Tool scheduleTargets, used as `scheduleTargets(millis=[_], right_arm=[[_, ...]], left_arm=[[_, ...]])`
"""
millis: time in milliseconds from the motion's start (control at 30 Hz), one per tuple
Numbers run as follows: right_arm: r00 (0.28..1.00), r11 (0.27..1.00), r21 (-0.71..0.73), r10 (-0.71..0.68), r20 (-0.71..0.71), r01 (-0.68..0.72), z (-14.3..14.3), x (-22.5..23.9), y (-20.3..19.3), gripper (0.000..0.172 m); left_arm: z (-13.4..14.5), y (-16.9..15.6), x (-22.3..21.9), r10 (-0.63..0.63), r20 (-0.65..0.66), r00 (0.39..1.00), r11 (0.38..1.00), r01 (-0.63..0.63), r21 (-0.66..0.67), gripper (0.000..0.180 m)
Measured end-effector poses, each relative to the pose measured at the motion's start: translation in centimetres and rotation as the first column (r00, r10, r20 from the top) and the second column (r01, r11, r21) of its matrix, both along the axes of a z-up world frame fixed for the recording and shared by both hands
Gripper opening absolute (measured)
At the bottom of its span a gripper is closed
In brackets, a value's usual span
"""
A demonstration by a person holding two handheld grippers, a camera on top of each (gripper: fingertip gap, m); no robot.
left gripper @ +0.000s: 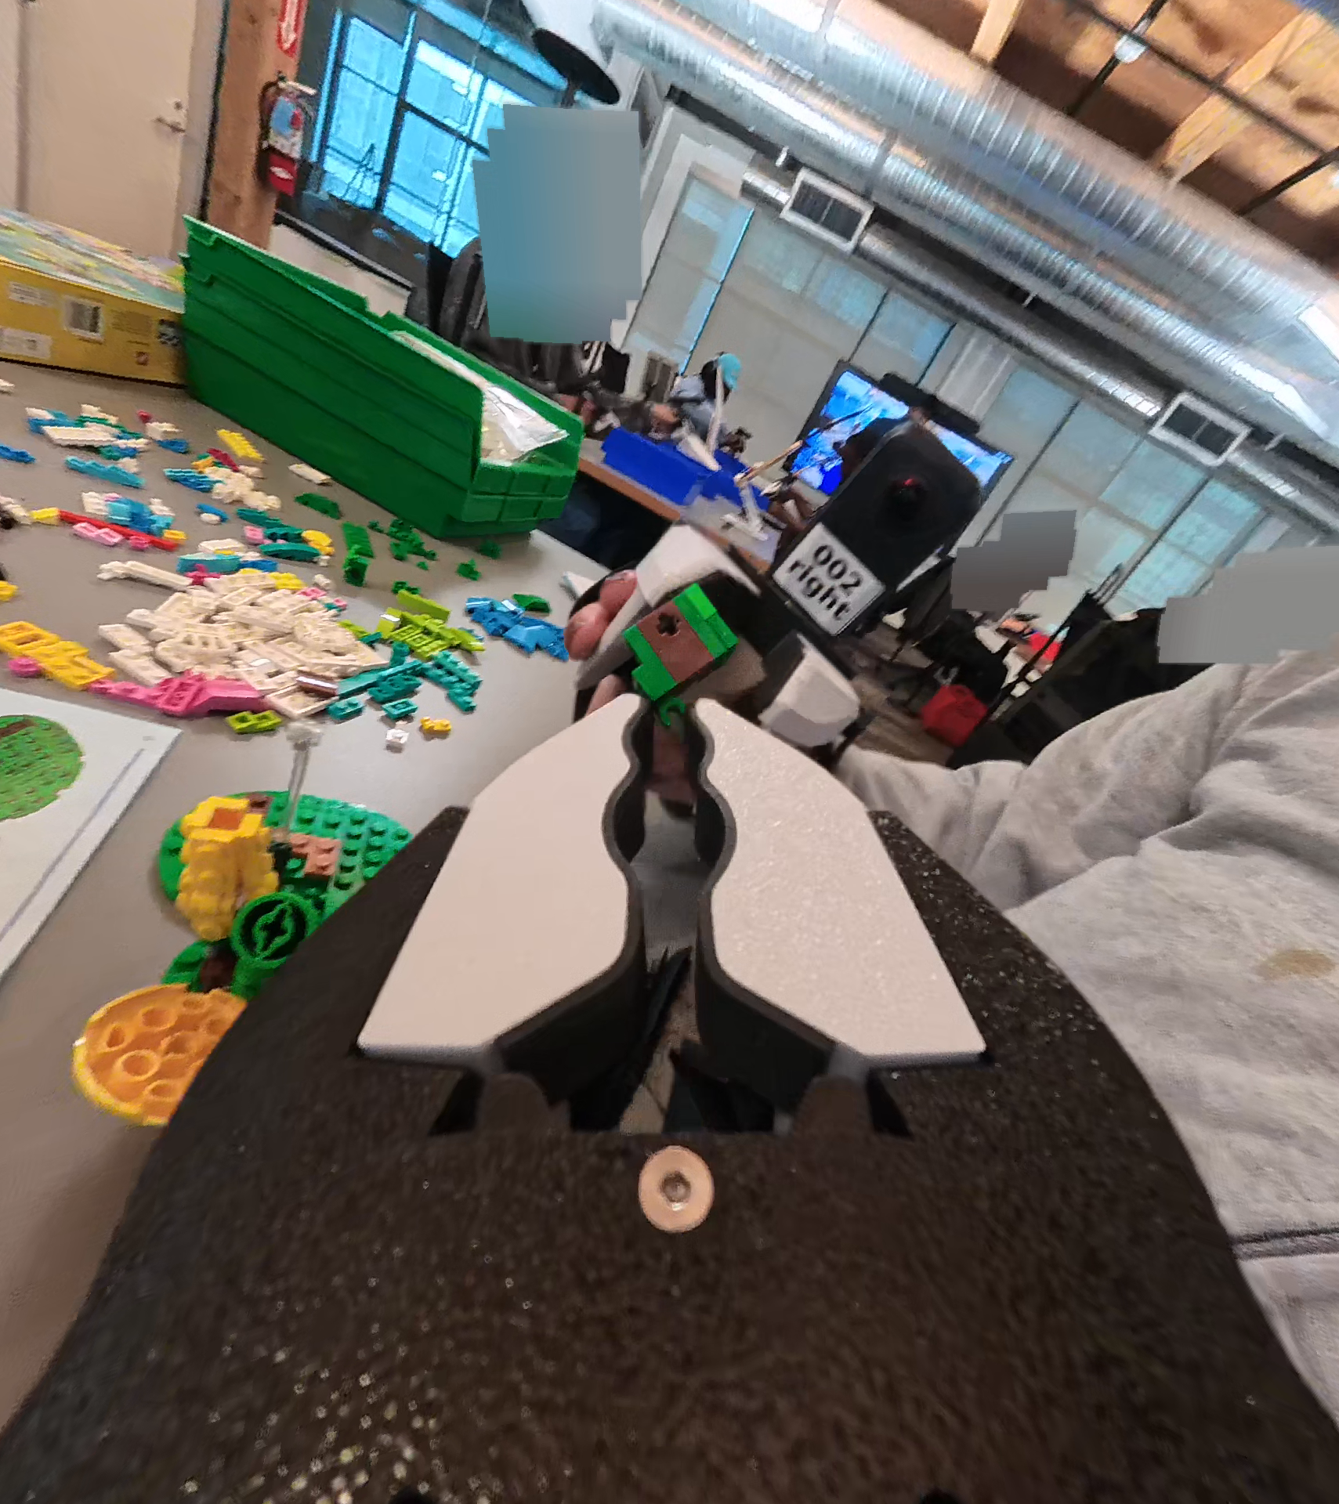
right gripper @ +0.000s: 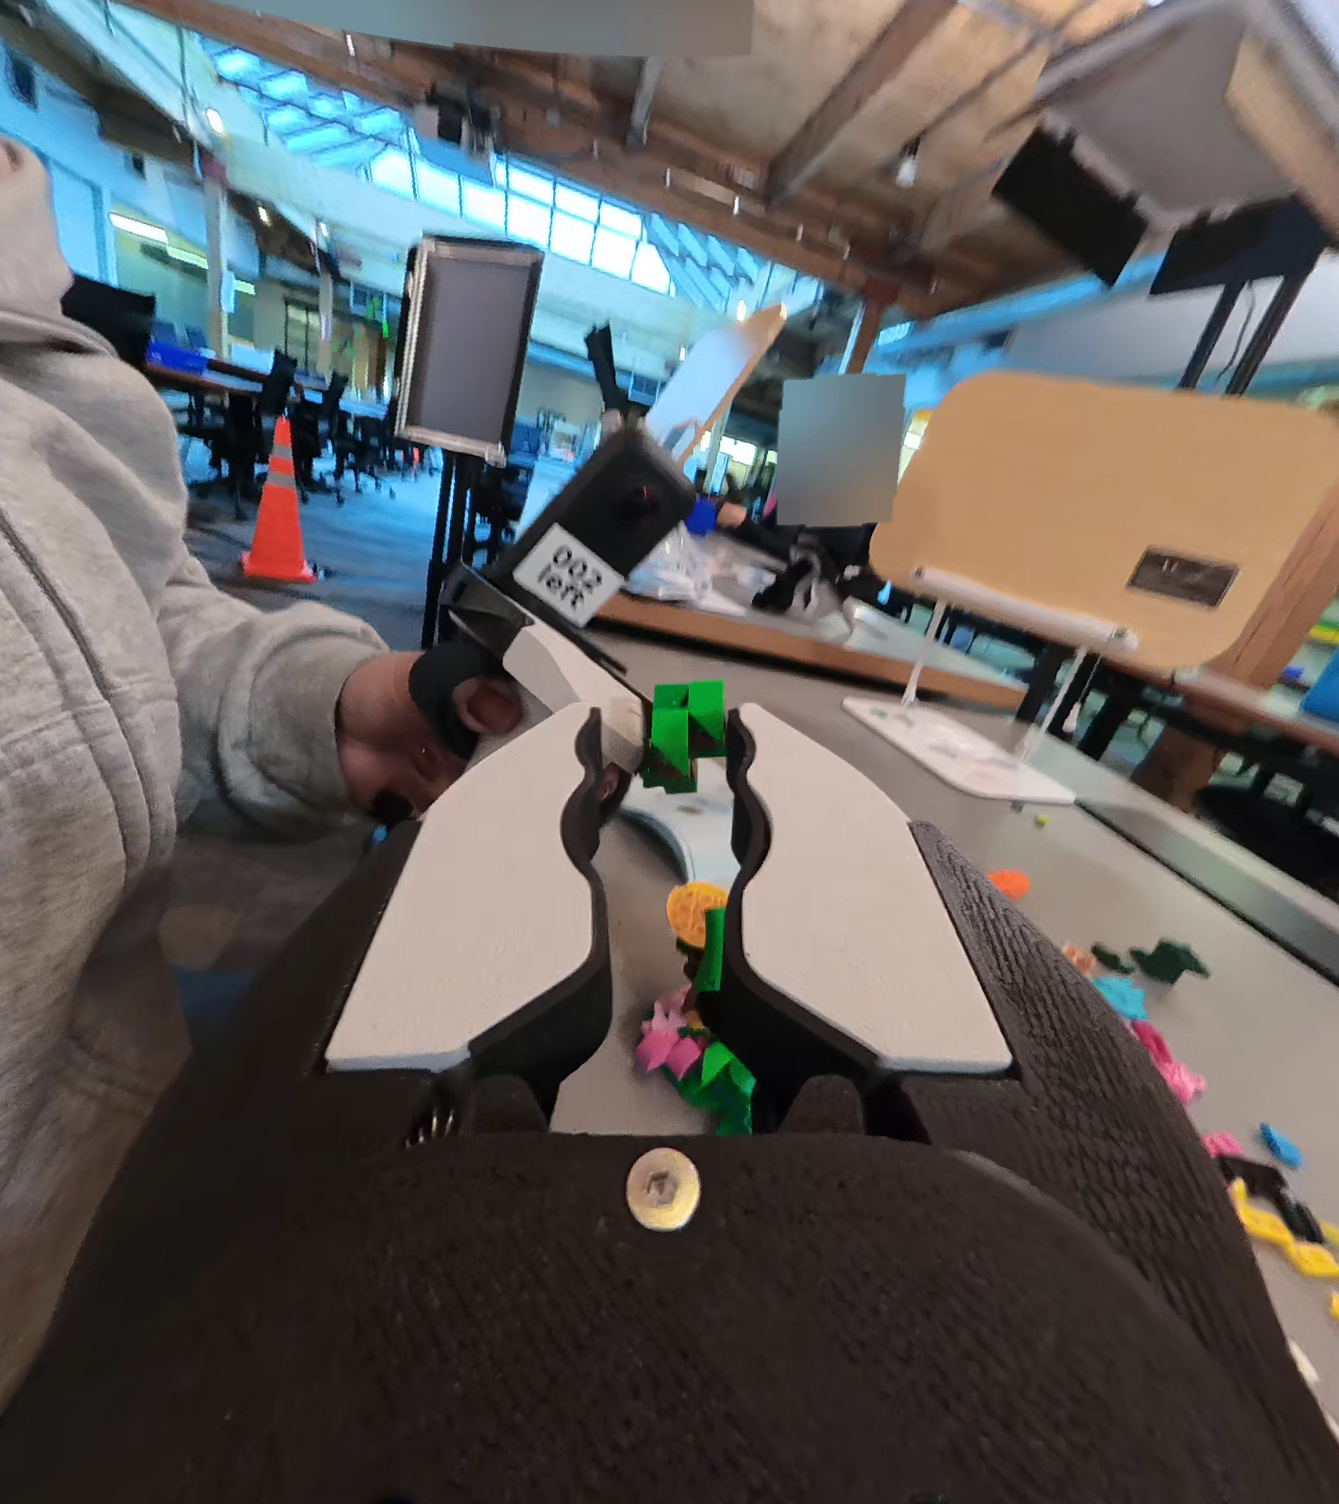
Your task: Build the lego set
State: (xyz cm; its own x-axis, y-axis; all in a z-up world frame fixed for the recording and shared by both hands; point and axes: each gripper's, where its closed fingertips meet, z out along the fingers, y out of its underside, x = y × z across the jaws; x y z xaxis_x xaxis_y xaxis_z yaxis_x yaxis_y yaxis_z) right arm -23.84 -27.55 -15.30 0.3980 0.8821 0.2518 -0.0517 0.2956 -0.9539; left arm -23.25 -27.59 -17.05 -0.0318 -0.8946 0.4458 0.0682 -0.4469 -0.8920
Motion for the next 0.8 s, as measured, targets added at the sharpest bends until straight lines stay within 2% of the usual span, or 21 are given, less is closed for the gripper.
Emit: scheduleTargets(millis=[167, 267, 433, 600, 800], right_arm=[[0.993, 0.997, 0.028, -0.077, 0.091, 0.075, -0.83, -0.23, 0.73, 0.026], [0.993, 0.998, 0.022, -0.063, 0.097, 0.061, -0.86, -0.28, 0.51, 0.018], [0.993, 0.999, 0.001, -0.054, 0.103, 0.054, -0.95, -0.36, 0.48, 0.017], [0.999, 0.994, -0.105, 0.009, 0.041, -0.004, -0.81, -0.46, 0.41, 0.016], [0.991, 0.96, -0.252, 0.095, -0.098, -0.117, -0.38, -0.55, 0.4, 0.016]], left_arm=[[-0.97, 0.07, 0.14, 0.031, -0.094, 0.995, 0.996, -0.022, 0.092, 0.006], [-0.94, -0.23, 0.2, 0.015, -0.092, 0.996, 0.994, -0.006, 0.105, 0.006], [-0.96, -0.3, 0.07, 0.004, -0.089, 0.996, 0.992, 0.008, 0.126, 0.006], [-0.96, -0.4, 0.01, 0.012, -0.098, 0.995, 0.984, 0.005, 0.176, 0.006], [-0.65, -0.57, -0.15, 0.007, -0.069, 0.998, 0.981, 0.007, 0.196, 0.006]])
